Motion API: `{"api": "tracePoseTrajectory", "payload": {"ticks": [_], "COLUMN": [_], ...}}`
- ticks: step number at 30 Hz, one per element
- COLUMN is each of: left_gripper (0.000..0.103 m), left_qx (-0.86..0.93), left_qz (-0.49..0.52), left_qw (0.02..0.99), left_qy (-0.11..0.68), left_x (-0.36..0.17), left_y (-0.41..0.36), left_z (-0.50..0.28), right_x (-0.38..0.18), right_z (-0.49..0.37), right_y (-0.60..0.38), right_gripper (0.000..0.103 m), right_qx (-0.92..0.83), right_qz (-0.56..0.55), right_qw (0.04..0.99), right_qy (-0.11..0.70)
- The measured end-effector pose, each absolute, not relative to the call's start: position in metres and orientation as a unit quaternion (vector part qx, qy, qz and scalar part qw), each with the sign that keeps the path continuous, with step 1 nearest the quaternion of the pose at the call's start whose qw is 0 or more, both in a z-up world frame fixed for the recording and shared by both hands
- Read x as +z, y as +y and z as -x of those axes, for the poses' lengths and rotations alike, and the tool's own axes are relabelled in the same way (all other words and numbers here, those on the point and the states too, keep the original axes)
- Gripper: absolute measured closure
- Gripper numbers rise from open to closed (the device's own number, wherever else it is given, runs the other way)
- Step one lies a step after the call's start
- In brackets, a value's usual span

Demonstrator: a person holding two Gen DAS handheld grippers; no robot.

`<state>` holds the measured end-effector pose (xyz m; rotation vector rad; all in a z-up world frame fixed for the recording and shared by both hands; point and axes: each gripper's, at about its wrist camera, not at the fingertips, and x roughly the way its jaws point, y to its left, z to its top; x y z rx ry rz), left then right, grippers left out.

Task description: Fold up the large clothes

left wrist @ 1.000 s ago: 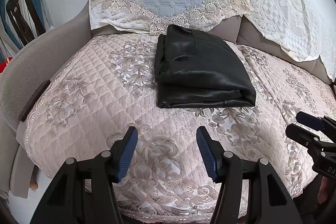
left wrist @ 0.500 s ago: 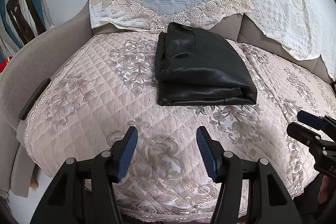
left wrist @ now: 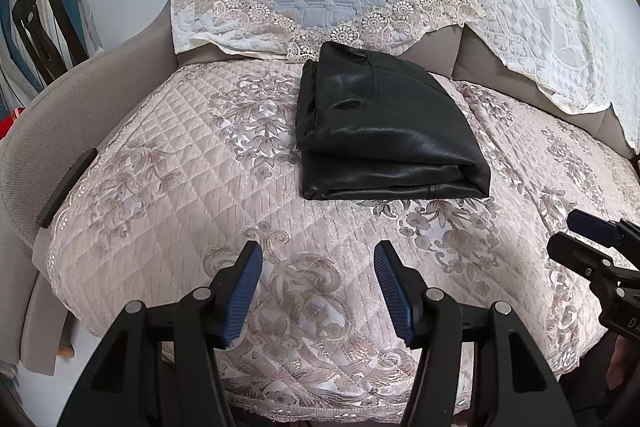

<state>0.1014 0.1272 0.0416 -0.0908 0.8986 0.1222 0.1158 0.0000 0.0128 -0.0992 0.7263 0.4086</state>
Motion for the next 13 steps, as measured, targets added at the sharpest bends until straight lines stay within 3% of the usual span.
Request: {"api": "tracePoseTrajectory", "payload": {"ticks": [13], "left_gripper": [0.043], "left_qx": [0.068], "left_qz": [0.043], "left_qw": [0.899], "left_qy": [0.430], "left_x": [0.0374], "left_y": [0.1282], "left_z": [-0.1030], "right_x": [0.0101], "right_z": [-0.1181], "right_y": [-0.0037], "right_gripper": [0.045], "right_qx": [0.200], "right_qz": [0.049], "right_qw": [0.912], "right_qy": [0.356]}}
